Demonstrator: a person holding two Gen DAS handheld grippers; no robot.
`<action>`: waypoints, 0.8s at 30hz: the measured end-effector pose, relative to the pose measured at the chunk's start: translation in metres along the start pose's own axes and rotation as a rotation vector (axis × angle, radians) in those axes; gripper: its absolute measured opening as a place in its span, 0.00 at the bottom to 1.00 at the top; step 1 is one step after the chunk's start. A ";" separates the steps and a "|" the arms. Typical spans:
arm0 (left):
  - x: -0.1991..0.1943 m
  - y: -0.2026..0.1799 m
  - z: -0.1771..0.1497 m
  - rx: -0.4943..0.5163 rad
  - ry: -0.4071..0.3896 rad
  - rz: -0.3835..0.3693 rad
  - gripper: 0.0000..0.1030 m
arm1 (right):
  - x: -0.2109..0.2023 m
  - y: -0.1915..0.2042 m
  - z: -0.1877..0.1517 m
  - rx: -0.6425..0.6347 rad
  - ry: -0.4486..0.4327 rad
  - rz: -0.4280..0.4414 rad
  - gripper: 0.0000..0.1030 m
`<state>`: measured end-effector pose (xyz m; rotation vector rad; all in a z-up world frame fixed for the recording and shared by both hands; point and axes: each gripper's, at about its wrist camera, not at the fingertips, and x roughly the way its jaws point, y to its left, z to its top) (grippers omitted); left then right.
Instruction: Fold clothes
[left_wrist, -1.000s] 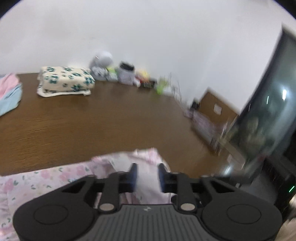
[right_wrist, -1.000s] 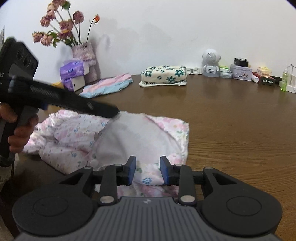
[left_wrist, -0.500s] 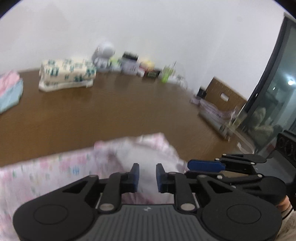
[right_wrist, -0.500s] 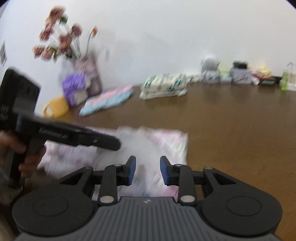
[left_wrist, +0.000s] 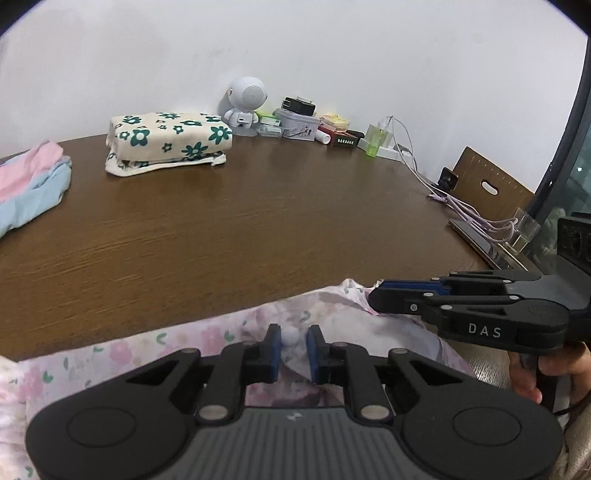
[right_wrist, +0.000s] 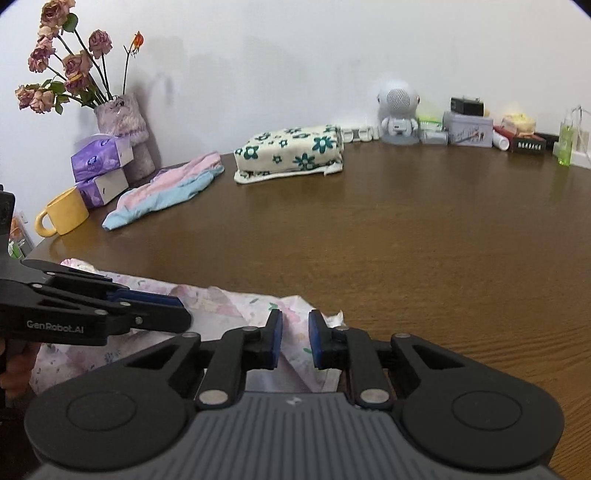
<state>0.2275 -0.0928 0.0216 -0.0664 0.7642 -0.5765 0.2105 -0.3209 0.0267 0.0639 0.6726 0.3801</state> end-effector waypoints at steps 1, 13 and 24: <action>0.000 0.001 -0.002 0.001 -0.002 -0.001 0.13 | 0.001 0.001 -0.001 -0.003 0.004 0.001 0.16; -0.039 -0.017 -0.002 0.084 -0.118 -0.080 0.21 | -0.057 0.002 -0.013 0.019 -0.081 0.002 0.16; -0.018 -0.033 -0.025 0.107 0.023 -0.071 0.19 | -0.067 0.019 -0.039 -0.018 0.000 -0.033 0.16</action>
